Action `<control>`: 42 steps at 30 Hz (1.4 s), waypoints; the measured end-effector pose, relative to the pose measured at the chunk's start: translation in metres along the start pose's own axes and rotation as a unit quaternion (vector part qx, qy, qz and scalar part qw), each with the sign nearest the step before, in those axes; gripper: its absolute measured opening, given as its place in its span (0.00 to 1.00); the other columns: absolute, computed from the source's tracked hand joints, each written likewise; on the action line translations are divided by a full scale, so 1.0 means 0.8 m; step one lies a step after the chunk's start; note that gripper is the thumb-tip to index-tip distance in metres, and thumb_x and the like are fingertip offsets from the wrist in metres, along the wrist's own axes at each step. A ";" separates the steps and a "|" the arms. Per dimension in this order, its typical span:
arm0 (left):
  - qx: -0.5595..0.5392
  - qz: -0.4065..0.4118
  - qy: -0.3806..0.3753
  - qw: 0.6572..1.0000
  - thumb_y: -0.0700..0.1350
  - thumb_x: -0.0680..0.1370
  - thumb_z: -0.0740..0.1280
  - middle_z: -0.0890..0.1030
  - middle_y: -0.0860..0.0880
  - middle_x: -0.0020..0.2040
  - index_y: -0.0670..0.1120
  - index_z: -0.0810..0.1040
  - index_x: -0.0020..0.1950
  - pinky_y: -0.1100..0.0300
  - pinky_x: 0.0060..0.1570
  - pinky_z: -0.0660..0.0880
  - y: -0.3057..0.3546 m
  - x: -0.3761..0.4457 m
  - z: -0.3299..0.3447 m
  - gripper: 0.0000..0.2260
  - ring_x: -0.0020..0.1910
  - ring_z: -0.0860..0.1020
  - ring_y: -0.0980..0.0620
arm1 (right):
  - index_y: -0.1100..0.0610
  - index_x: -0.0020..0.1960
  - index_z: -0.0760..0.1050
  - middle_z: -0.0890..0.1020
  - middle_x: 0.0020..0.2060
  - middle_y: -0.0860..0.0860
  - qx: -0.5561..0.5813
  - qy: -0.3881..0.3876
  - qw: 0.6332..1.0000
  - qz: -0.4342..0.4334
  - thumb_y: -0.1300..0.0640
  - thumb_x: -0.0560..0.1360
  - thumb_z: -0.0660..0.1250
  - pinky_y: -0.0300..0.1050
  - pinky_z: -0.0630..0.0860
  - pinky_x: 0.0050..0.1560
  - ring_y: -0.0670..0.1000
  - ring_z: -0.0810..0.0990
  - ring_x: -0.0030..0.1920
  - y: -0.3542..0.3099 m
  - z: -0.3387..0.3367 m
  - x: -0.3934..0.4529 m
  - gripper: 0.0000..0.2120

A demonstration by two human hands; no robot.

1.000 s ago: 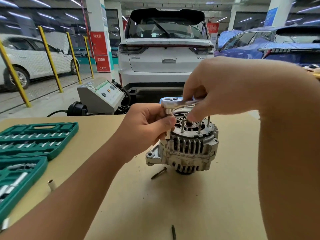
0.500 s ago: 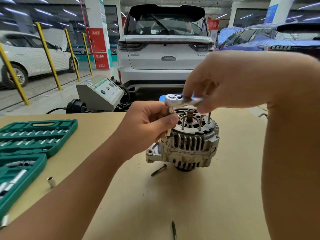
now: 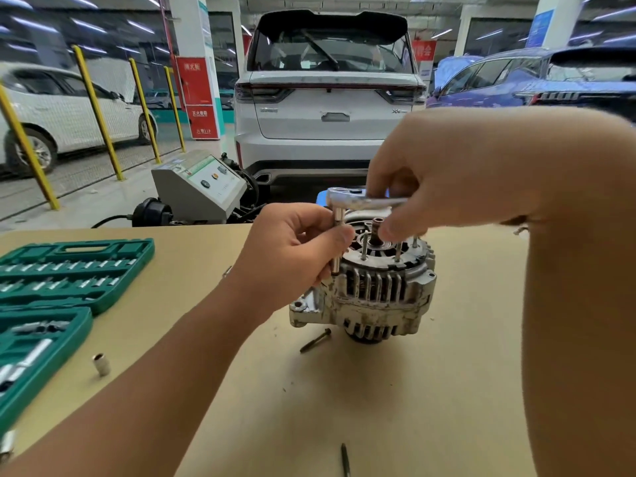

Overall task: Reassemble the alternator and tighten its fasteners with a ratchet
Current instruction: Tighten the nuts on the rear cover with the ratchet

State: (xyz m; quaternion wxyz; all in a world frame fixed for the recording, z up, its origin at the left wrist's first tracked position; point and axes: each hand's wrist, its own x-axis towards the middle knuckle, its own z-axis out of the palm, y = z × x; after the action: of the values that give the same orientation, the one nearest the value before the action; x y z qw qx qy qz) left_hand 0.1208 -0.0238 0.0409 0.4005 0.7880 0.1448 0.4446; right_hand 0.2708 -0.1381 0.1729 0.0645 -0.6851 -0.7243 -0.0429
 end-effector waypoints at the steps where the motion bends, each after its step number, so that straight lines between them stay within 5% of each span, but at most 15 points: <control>1: 0.007 0.008 0.009 1.000 0.42 0.78 0.73 0.78 0.41 0.30 0.46 0.84 0.41 0.56 0.27 0.74 0.000 0.000 0.002 0.06 0.26 0.75 0.47 | 0.45 0.43 0.80 0.83 0.29 0.40 0.014 -0.032 0.999 -0.006 0.45 0.67 0.76 0.40 0.71 0.33 0.39 0.80 0.29 -0.001 -0.004 -0.005 0.08; 3: 0.001 0.020 -0.009 1.000 0.41 0.78 0.72 0.77 0.38 0.32 0.42 0.84 0.44 0.55 0.26 0.73 0.001 -0.002 -0.002 0.05 0.27 0.74 0.42 | 0.43 0.45 0.81 0.84 0.31 0.39 0.030 -0.046 0.998 -0.011 0.46 0.67 0.76 0.41 0.72 0.35 0.38 0.81 0.30 0.000 -0.009 -0.008 0.08; 7: -0.029 -0.003 -0.050 0.998 0.38 0.79 0.70 0.79 0.43 0.34 0.38 0.83 0.46 0.57 0.30 0.75 0.000 0.001 -0.014 0.04 0.30 0.77 0.48 | 0.44 0.45 0.82 0.79 0.33 0.43 -0.010 0.065 0.998 0.024 0.58 0.76 0.71 0.40 0.69 0.32 0.43 0.75 0.33 0.004 0.004 0.007 0.08; 9: -0.019 -0.006 -0.029 0.999 0.39 0.80 0.71 0.80 0.42 0.34 0.42 0.84 0.45 0.57 0.30 0.76 -0.001 0.001 -0.009 0.05 0.30 0.78 0.48 | 0.46 0.45 0.83 0.81 0.32 0.43 -0.002 0.027 1.000 0.008 0.52 0.75 0.72 0.40 0.69 0.33 0.42 0.78 0.32 0.003 0.002 0.004 0.02; 12: 0.003 0.007 -0.013 1.000 0.41 0.79 0.71 0.80 0.44 0.33 0.45 0.84 0.44 0.59 0.29 0.75 -0.002 0.000 -0.005 0.05 0.28 0.78 0.49 | 0.45 0.45 0.82 0.84 0.31 0.38 0.037 -0.058 0.998 -0.005 0.44 0.68 0.71 0.40 0.71 0.37 0.36 0.81 0.31 -0.002 -0.009 -0.009 0.08; 17: -0.016 -0.017 -0.049 0.999 0.40 0.79 0.71 0.79 0.43 0.34 0.41 0.83 0.45 0.58 0.30 0.75 -0.001 0.003 -0.014 0.05 0.30 0.78 0.50 | 0.42 0.49 0.84 0.80 0.34 0.41 0.004 0.059 0.998 0.018 0.54 0.74 0.73 0.40 0.71 0.36 0.41 0.76 0.37 0.002 0.000 0.006 0.08; 21: -0.005 -0.006 -0.005 1.000 0.42 0.78 0.73 0.78 0.52 0.29 0.50 0.85 0.40 0.64 0.28 0.73 0.000 0.001 0.000 0.08 0.27 0.76 0.53 | 0.45 0.44 0.83 0.83 0.30 0.38 0.034 -0.047 0.998 0.002 0.41 0.63 0.74 0.44 0.77 0.38 0.39 0.81 0.31 -0.004 -0.009 -0.007 0.13; 25: -0.010 -0.005 -0.053 0.999 0.40 0.79 0.71 0.79 0.49 0.32 0.44 0.84 0.43 0.60 0.29 0.74 0.002 0.002 -0.011 0.05 0.30 0.77 0.51 | 0.40 0.47 0.83 0.82 0.34 0.42 0.026 0.032 0.999 0.003 0.56 0.73 0.74 0.41 0.70 0.33 0.43 0.79 0.34 0.006 -0.002 0.002 0.10; 28: -0.020 -0.005 -0.027 0.999 0.39 0.79 0.71 0.80 0.47 0.32 0.41 0.83 0.44 0.62 0.29 0.75 -0.001 0.000 -0.008 0.05 0.29 0.78 0.51 | 0.40 0.51 0.83 0.82 0.34 0.39 0.040 0.012 0.999 -0.023 0.47 0.71 0.73 0.39 0.72 0.32 0.40 0.80 0.34 0.008 -0.004 0.002 0.09; 30: -0.018 0.011 -0.013 1.000 0.38 0.80 0.71 0.79 0.48 0.32 0.42 0.83 0.44 0.65 0.29 0.74 -0.001 -0.002 -0.001 0.05 0.28 0.77 0.53 | 0.43 0.52 0.83 0.85 0.35 0.38 0.102 -0.038 0.993 -0.033 0.43 0.63 0.74 0.39 0.77 0.36 0.39 0.82 0.33 0.007 -0.011 -0.006 0.17; 35: -0.022 -0.005 -0.048 0.999 0.35 0.80 0.69 0.78 0.51 0.33 0.43 0.83 0.44 0.65 0.29 0.73 0.003 0.001 -0.006 0.06 0.29 0.76 0.54 | 0.39 0.45 0.84 0.83 0.35 0.39 0.024 0.047 0.999 0.004 0.56 0.72 0.77 0.42 0.75 0.38 0.42 0.80 0.36 0.028 0.003 0.013 0.11; 38: -0.003 0.002 -0.007 1.000 0.39 0.80 0.71 0.76 0.47 0.30 0.44 0.83 0.42 0.62 0.27 0.71 0.004 0.000 0.004 0.07 0.26 0.74 0.50 | 0.41 0.40 0.84 0.83 0.30 0.41 0.050 0.024 0.998 0.005 0.59 0.70 0.79 0.52 0.82 0.40 0.46 0.82 0.33 0.031 0.011 0.021 0.12; 42: -0.003 0.004 0.002 1.000 0.41 0.79 0.73 0.75 0.45 0.29 0.43 0.83 0.41 0.59 0.27 0.70 0.003 -0.001 0.002 0.07 0.27 0.72 0.47 | 0.40 0.41 0.84 0.83 0.30 0.39 0.079 0.020 0.996 -0.021 0.56 0.69 0.79 0.51 0.81 0.38 0.43 0.82 0.31 0.034 0.008 0.020 0.11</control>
State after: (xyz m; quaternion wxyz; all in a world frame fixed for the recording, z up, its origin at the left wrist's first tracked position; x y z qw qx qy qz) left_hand 0.1212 -0.0268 0.0421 0.4010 0.7863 0.1409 0.4484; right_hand 0.2970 -0.1195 0.1684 0.1315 -0.6614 -0.7385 -0.0007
